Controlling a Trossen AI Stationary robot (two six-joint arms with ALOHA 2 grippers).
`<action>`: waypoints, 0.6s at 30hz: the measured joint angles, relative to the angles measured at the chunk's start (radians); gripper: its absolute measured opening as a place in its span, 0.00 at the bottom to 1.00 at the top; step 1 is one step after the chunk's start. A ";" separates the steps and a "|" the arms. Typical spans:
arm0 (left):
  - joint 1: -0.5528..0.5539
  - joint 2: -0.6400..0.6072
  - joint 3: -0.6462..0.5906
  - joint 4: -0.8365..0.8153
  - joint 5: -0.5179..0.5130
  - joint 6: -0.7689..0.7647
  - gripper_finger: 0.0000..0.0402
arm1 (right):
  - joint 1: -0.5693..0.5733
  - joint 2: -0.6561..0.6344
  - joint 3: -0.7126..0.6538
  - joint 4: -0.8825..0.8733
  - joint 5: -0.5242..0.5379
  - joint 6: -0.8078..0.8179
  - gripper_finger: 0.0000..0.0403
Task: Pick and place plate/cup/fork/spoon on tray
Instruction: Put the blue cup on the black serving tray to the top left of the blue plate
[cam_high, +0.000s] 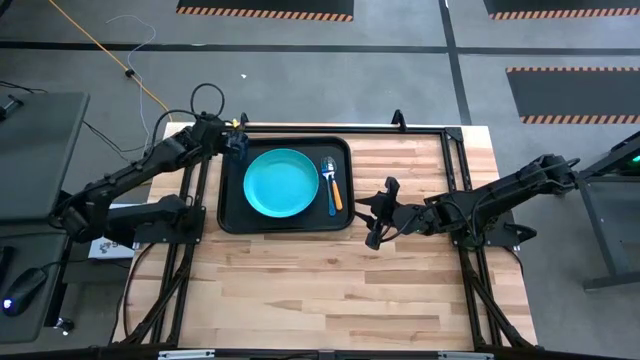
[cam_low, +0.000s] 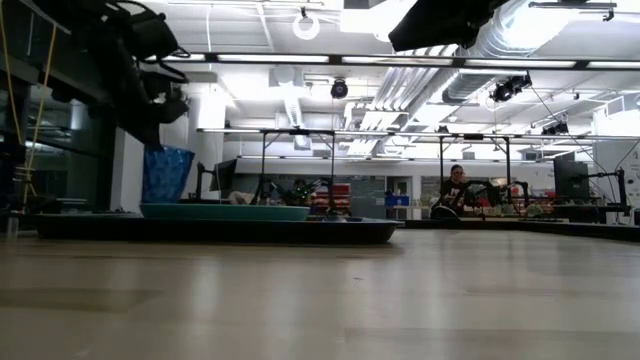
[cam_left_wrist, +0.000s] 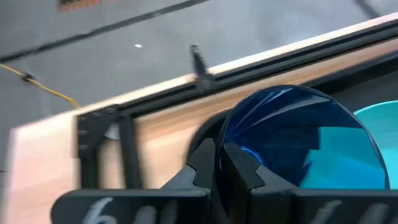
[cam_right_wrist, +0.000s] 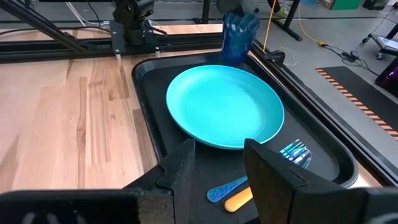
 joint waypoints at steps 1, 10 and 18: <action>0.003 0.004 -0.009 0.017 0.018 -0.013 0.01 | 0.000 0.000 0.000 0.000 0.000 0.000 0.32; 0.029 0.015 -0.077 0.049 0.084 -0.040 0.01 | 0.000 0.000 0.000 0.000 0.000 0.002 0.32; 0.029 0.015 -0.091 0.072 0.101 -0.084 0.01 | 0.000 0.000 0.000 0.000 0.000 0.002 0.32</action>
